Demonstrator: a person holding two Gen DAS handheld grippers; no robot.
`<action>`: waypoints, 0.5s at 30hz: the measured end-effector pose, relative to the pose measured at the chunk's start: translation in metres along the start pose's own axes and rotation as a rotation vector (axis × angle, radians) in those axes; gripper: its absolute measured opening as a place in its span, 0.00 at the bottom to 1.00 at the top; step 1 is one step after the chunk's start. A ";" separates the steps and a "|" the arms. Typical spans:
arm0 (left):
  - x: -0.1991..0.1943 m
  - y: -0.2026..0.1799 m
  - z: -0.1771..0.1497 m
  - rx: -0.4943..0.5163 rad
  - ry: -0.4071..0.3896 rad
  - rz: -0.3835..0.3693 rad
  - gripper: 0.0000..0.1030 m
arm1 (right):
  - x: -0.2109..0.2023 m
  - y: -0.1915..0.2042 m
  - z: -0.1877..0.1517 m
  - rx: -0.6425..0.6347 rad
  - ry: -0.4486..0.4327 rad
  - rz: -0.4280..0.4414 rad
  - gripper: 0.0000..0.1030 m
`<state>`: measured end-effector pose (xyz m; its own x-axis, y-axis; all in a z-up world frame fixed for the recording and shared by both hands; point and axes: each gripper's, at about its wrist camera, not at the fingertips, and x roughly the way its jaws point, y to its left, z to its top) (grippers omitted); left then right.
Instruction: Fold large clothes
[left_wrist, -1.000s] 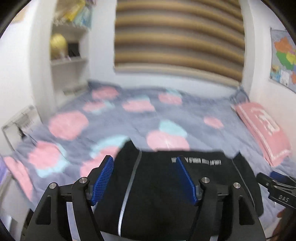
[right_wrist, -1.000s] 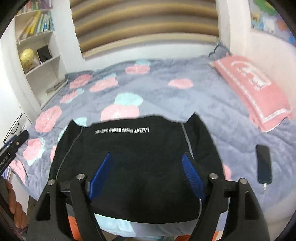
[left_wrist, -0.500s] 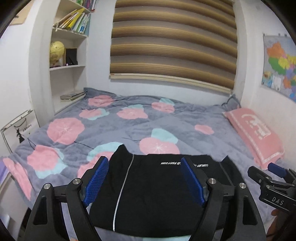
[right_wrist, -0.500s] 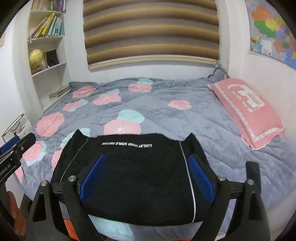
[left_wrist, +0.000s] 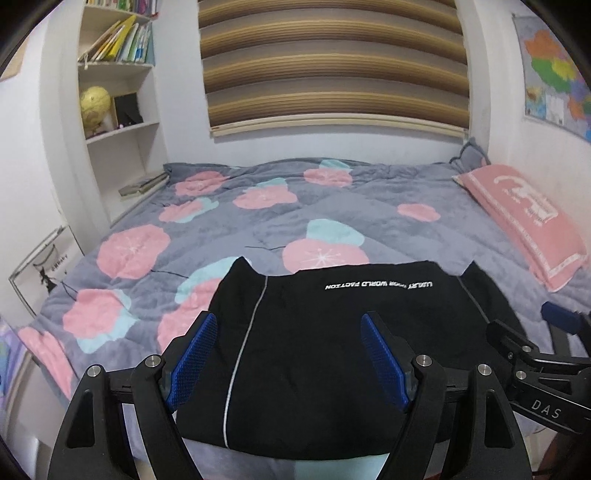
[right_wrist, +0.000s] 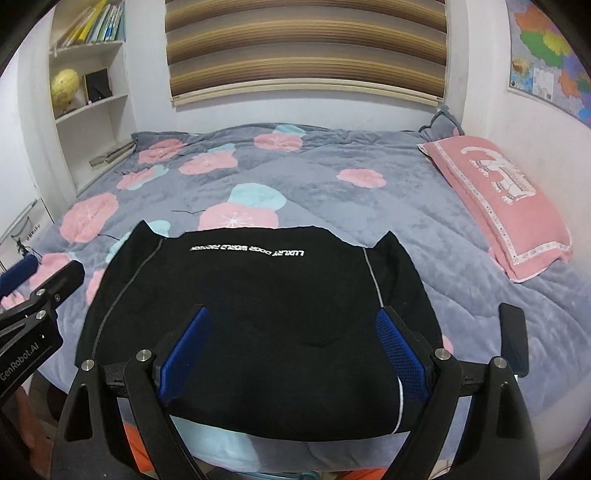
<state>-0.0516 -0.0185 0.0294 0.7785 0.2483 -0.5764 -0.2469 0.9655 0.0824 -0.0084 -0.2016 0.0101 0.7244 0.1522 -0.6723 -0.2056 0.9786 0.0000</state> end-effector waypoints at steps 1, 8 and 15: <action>0.001 0.000 0.000 0.000 0.004 -0.004 0.79 | 0.001 -0.001 -0.001 0.005 0.002 0.003 0.90; 0.009 -0.001 -0.001 -0.010 0.034 0.000 0.79 | 0.011 -0.009 -0.004 0.027 0.029 0.012 0.90; 0.017 -0.008 -0.005 0.042 0.054 0.024 0.79 | 0.017 -0.007 -0.005 0.030 0.040 0.024 0.90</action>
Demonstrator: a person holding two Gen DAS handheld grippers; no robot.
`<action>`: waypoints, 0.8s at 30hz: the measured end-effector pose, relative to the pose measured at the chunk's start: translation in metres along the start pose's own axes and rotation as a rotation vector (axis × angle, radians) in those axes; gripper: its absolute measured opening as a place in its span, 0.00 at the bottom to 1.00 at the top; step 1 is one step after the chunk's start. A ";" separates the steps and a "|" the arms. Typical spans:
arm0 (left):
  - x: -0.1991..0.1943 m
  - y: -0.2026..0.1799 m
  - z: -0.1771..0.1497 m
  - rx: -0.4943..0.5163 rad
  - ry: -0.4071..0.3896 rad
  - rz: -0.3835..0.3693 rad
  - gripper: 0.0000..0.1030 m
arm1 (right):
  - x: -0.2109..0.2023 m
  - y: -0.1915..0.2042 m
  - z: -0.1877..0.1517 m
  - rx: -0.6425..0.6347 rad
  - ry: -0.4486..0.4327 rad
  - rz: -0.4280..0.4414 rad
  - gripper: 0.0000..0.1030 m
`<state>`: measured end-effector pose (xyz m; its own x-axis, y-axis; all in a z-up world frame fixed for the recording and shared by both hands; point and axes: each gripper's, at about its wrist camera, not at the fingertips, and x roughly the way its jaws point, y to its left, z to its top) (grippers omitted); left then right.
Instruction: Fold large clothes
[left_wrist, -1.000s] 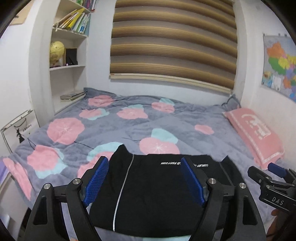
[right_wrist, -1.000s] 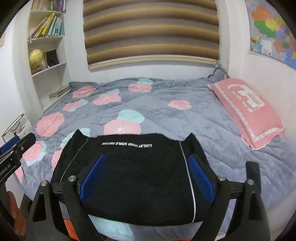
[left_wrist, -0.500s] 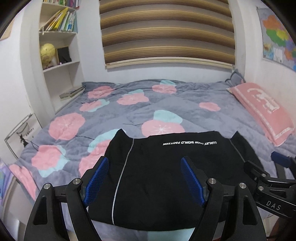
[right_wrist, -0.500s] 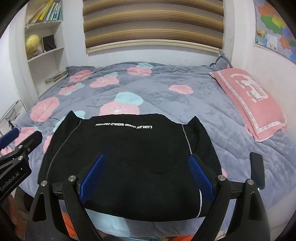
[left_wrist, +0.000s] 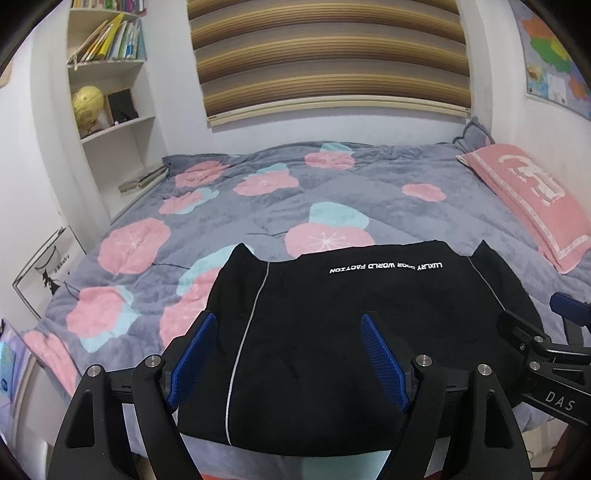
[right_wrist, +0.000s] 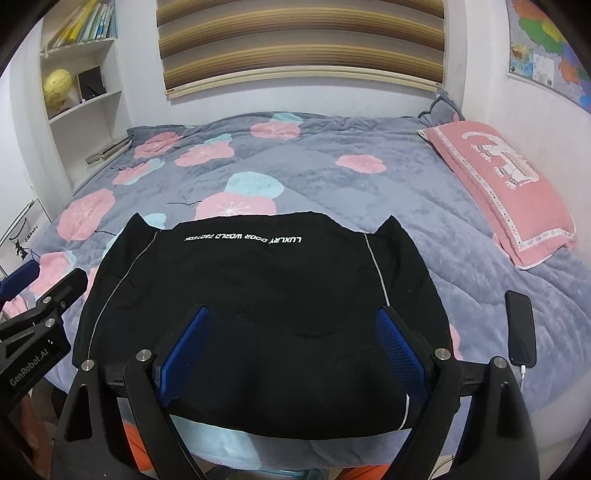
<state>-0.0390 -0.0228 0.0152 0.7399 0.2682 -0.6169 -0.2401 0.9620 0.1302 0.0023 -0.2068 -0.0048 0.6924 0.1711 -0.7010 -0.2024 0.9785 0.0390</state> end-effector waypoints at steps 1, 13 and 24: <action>0.000 0.000 0.000 0.003 0.000 -0.001 0.79 | 0.000 0.001 0.000 0.001 0.001 0.000 0.90; 0.003 -0.003 -0.001 0.006 0.022 0.002 0.79 | 0.002 0.000 -0.002 -0.006 0.011 -0.008 0.90; 0.004 -0.006 -0.002 0.016 0.022 0.017 0.79 | 0.000 -0.002 -0.002 -0.017 0.018 -0.020 0.90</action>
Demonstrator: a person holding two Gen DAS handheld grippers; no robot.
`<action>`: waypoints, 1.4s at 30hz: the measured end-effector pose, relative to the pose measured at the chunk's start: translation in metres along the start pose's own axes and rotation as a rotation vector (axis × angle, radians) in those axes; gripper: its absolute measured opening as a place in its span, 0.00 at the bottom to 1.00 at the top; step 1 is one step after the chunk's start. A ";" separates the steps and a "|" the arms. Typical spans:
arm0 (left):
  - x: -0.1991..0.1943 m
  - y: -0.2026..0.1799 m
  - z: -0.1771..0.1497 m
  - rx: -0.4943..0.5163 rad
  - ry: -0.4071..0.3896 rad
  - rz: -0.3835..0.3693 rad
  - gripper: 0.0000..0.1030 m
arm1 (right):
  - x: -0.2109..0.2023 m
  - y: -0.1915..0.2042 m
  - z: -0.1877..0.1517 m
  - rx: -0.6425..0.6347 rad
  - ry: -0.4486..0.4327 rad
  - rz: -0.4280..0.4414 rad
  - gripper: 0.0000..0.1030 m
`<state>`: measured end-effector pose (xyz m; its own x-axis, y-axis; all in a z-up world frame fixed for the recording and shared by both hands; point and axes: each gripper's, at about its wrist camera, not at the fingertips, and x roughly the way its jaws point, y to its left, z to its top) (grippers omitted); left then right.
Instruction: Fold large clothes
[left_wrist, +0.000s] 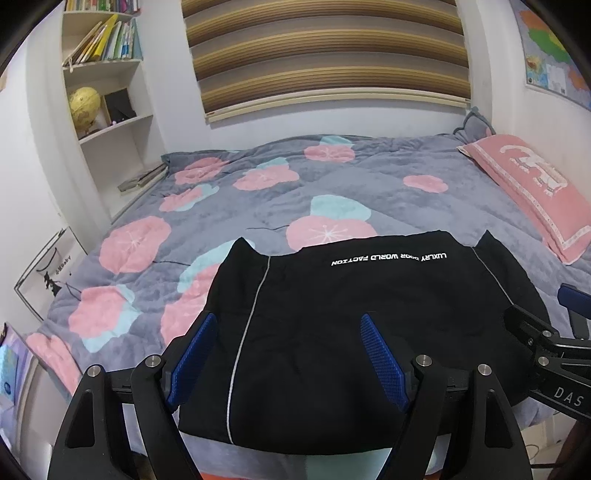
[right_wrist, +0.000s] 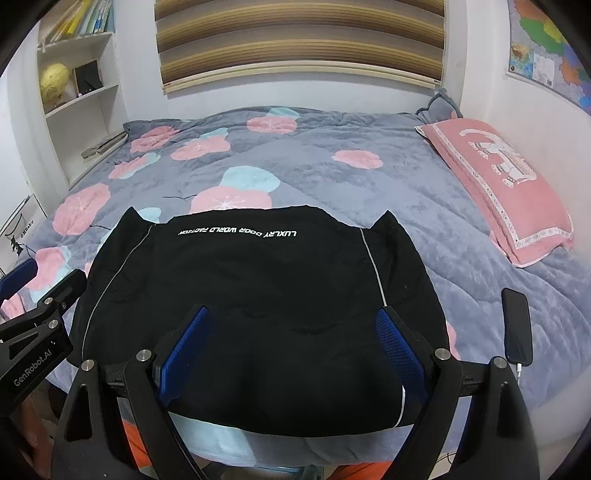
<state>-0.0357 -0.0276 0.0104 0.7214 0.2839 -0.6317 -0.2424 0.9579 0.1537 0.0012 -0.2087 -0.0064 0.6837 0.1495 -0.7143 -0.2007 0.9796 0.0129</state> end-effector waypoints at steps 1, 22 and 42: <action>0.000 -0.001 0.000 0.001 0.000 0.000 0.79 | 0.000 0.000 0.000 -0.001 0.000 0.000 0.90; 0.007 -0.002 -0.001 0.019 0.017 -0.004 0.79 | 0.012 0.003 -0.002 -0.006 0.033 0.010 0.90; 0.023 -0.001 -0.003 0.027 0.027 0.002 0.79 | 0.031 0.003 -0.002 -0.003 0.071 0.014 0.90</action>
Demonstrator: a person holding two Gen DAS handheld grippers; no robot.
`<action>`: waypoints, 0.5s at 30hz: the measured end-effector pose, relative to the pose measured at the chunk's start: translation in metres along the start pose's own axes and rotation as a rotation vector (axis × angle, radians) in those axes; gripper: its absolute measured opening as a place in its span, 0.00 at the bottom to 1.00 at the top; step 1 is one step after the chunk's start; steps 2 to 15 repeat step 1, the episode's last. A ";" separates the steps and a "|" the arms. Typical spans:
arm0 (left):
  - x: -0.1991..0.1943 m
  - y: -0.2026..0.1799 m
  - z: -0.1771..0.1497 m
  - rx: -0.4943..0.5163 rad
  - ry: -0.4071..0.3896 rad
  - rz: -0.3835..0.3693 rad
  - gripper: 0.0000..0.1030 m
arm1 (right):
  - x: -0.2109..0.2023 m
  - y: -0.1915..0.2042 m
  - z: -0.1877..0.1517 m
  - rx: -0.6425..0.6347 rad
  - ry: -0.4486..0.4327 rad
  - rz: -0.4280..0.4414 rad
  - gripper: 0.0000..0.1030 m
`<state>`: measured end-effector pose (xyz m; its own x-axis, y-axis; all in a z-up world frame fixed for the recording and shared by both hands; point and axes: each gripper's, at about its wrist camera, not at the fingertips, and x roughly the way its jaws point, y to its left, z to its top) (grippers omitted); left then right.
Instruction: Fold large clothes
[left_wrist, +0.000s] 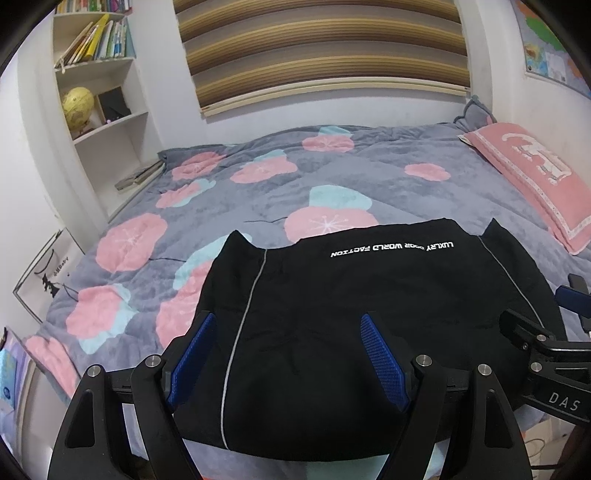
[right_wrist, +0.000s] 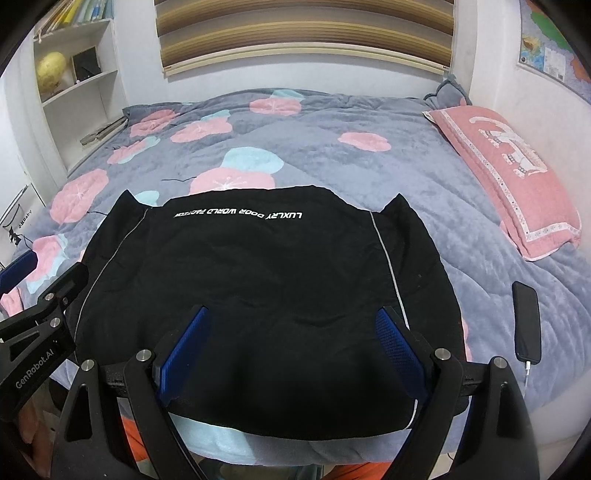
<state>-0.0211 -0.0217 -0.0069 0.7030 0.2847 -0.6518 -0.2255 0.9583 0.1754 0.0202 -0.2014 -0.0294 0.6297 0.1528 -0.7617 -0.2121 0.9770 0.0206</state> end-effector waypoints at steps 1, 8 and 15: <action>0.002 0.001 0.000 -0.003 0.006 -0.007 0.79 | 0.001 0.000 0.000 -0.001 0.001 0.001 0.90; 0.002 0.001 0.000 -0.003 0.006 -0.007 0.79 | 0.001 0.000 0.000 -0.001 0.001 0.001 0.90; 0.002 0.001 0.000 -0.003 0.006 -0.007 0.79 | 0.001 0.000 0.000 -0.001 0.001 0.001 0.90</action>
